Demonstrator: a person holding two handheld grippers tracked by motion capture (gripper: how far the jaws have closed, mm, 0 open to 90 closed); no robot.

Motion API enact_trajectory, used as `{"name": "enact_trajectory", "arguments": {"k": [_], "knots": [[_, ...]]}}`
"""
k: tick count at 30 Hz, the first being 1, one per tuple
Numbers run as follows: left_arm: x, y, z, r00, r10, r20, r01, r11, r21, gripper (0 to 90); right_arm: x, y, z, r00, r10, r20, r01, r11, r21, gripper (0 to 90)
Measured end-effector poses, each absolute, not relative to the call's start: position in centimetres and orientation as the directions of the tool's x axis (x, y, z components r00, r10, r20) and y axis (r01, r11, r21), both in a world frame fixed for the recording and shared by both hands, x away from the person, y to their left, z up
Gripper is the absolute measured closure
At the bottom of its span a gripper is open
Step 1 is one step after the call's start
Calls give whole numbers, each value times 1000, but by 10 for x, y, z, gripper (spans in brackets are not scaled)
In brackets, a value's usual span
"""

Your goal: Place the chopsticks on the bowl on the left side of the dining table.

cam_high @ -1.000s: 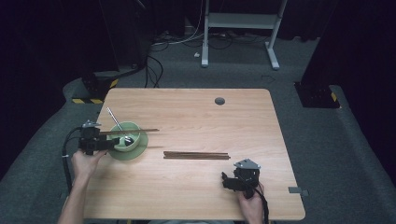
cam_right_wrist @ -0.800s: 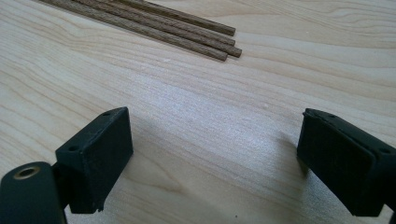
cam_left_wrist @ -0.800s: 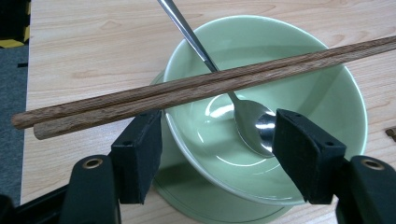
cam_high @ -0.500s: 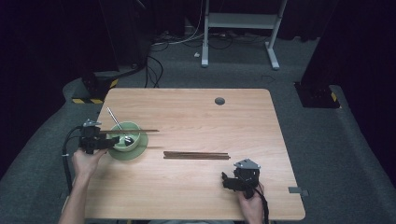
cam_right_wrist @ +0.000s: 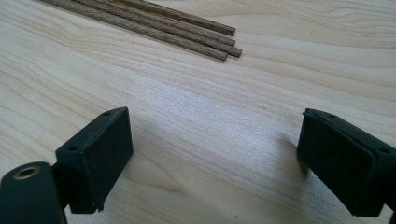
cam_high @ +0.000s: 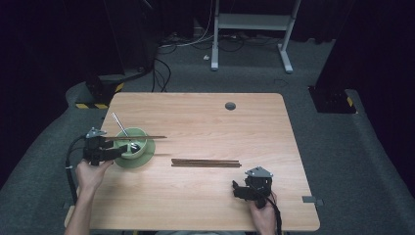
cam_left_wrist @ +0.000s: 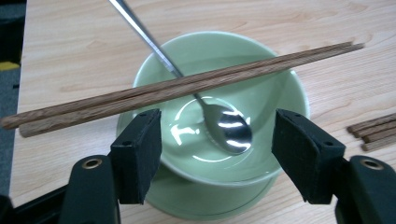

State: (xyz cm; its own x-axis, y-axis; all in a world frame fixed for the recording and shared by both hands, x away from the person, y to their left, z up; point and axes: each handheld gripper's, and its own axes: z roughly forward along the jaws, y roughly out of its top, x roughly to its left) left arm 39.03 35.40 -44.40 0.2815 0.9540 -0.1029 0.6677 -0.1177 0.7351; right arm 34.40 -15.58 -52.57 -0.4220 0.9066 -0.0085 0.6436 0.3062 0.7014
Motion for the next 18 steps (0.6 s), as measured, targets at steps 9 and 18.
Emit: {"name": "enact_trajectory", "arguments": {"k": [9,18], "knots": [[384,335,-440,316,946,-71,627,-152,764,335,344,-156,-526,-422,907,-8,644,306,701,100],[382,322,-440,345,937,-63,617,-176,767,335,344,-156,-526,-422,906,-8,644,306,701,100]]}}
